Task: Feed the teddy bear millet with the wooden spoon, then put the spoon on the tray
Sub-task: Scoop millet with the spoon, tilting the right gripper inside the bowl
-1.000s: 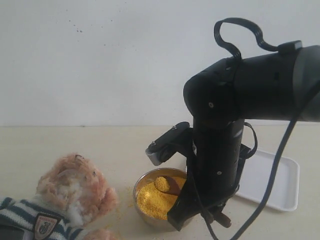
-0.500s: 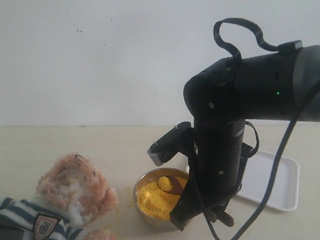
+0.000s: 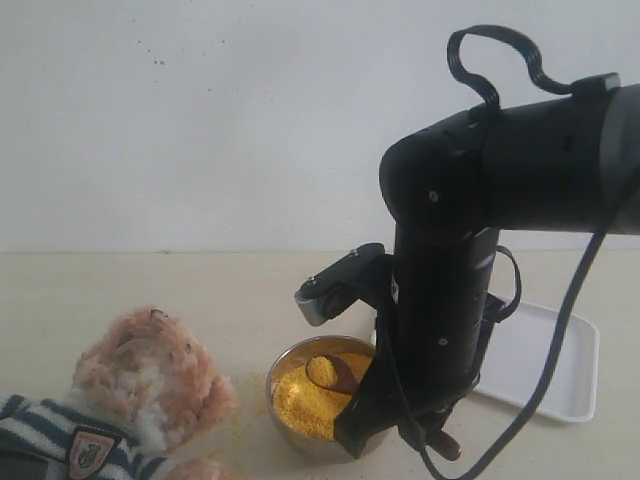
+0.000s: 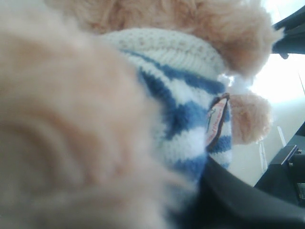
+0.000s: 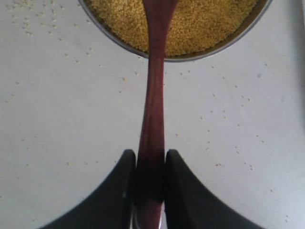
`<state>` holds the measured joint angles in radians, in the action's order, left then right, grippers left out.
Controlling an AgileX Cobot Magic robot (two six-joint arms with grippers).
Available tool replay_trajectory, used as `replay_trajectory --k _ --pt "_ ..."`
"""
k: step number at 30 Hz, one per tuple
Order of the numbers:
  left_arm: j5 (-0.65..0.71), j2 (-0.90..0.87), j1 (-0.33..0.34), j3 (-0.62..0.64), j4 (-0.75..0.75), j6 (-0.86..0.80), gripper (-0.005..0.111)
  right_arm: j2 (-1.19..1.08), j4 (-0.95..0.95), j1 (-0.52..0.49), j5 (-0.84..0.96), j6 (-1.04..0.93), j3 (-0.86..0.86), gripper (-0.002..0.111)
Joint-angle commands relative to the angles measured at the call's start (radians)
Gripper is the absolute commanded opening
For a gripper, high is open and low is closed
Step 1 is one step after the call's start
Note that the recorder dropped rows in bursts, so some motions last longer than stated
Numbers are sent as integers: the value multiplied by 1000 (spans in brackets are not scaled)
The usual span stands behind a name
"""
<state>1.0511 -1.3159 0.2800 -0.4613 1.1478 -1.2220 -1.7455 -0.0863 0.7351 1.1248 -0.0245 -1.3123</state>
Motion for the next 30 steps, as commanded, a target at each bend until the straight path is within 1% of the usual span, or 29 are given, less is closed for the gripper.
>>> replay_trajectory --k 1,4,7,10,13,20,25,30 --pt "18 11 3 1 14 -6 4 10 -6 -6 -7 -11 -5 0" --pt "18 11 3 1 14 -6 4 10 15 -6 9 -35 -5 0" --pt "18 11 3 1 14 -6 4 12 -41 -8 11 9 -5 0" --pt "18 11 3 1 14 -6 4 14 -24 -8 21 -10 -5 0" --pt "18 11 3 1 14 -6 4 14 -61 -8 22 17 -5 0" --pt "18 11 3 1 14 -6 4 35 -61 -8 24 13 -5 0" --pt "18 11 3 1 14 -6 4 37 -82 -33 21 15 -5 0" --pt "18 11 3 1 14 -6 4 37 -41 -38 32 1 -5 0"
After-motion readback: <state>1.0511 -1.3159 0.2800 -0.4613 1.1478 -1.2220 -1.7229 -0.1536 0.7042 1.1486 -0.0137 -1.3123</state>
